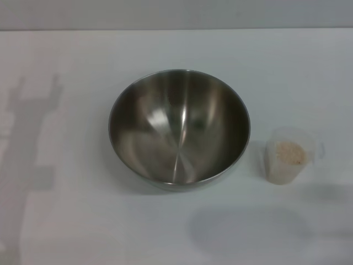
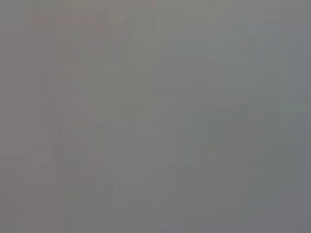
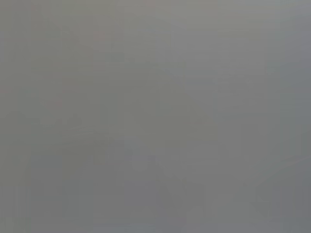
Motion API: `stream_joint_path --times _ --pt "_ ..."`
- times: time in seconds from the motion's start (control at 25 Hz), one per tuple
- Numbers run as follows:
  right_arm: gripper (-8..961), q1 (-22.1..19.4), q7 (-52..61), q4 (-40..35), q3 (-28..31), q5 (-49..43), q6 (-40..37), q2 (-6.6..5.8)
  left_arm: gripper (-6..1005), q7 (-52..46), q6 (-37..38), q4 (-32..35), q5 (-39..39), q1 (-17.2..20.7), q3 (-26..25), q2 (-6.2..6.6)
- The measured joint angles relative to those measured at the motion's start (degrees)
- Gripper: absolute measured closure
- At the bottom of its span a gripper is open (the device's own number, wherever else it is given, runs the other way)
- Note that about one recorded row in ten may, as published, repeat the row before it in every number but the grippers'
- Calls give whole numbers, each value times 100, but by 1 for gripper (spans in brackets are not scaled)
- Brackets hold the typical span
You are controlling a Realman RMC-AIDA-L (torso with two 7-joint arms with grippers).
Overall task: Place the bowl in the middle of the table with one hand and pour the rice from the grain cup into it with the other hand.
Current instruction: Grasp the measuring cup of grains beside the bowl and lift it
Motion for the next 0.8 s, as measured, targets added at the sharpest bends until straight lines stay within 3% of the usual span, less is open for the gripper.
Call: stream_joint_path --times 0.12,0.36,0.8 --pt "133 -140 -1 -25 -389 0 130 3 175 -177 13 281 -116 -97 -3 0" --pt "135 -213 -19 8 -522 33 615 14 175 -238 15 600 -206 -259 20 2" --pt "133 194 -77 127 -705 3 1545 16 175 -444 -25 853 -207 -287 33 7"
